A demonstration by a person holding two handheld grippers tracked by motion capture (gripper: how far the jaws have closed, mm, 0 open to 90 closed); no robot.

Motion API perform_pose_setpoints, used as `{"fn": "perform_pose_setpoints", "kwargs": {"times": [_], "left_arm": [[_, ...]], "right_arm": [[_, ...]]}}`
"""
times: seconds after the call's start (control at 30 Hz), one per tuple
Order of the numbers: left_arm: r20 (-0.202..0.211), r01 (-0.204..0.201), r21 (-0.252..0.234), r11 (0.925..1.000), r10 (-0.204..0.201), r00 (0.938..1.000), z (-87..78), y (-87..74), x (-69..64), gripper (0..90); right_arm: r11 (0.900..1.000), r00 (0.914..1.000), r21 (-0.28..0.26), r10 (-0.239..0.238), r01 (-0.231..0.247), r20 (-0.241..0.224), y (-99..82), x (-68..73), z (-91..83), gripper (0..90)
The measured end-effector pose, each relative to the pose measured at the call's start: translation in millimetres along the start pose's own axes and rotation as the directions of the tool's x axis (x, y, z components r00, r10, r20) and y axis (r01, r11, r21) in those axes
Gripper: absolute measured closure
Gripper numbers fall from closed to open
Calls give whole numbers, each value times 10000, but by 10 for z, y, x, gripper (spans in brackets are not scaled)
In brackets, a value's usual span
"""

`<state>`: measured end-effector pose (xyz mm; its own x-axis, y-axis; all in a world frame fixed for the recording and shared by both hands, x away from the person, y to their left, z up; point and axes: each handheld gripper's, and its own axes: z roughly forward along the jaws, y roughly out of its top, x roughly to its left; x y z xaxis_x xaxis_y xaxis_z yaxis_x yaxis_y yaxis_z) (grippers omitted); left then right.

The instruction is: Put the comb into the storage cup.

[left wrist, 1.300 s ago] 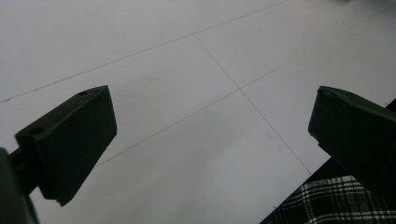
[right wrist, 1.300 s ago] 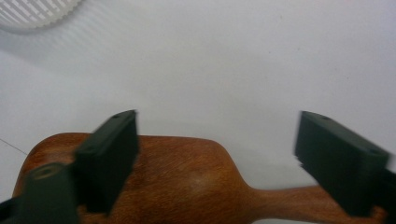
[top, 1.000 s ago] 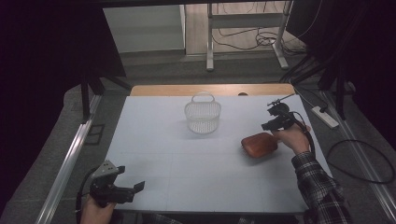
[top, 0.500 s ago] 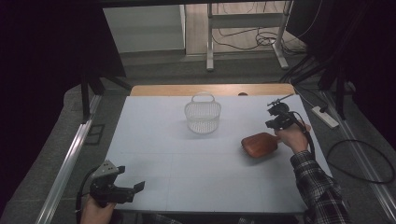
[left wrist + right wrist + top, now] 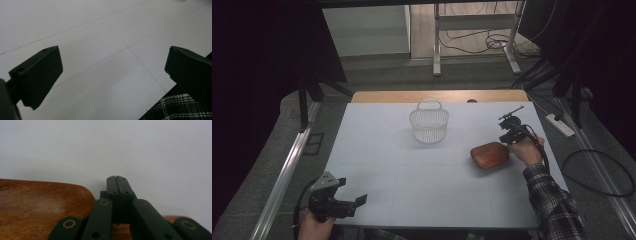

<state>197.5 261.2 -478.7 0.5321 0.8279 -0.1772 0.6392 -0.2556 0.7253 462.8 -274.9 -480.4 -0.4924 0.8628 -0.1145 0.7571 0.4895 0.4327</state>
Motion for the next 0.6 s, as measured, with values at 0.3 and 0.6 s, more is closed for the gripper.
{"fn": "perform_pose_setpoints", "kwargs": {"times": [0.3, 0.6], "left_arm": [[-9, -23, 27, 10000, 23, 10000, 0, 1, -4, 15], [-32, -13, 17, 10000, 13, 10000, 3, 1, -8, 16]], "right_arm": [[9996, 10000, 297, 18, -17, -25, -98, -61, 11, 897], [9993, 9998, 353, 86, -80, -179, -214, -77, -50, 897]]}}
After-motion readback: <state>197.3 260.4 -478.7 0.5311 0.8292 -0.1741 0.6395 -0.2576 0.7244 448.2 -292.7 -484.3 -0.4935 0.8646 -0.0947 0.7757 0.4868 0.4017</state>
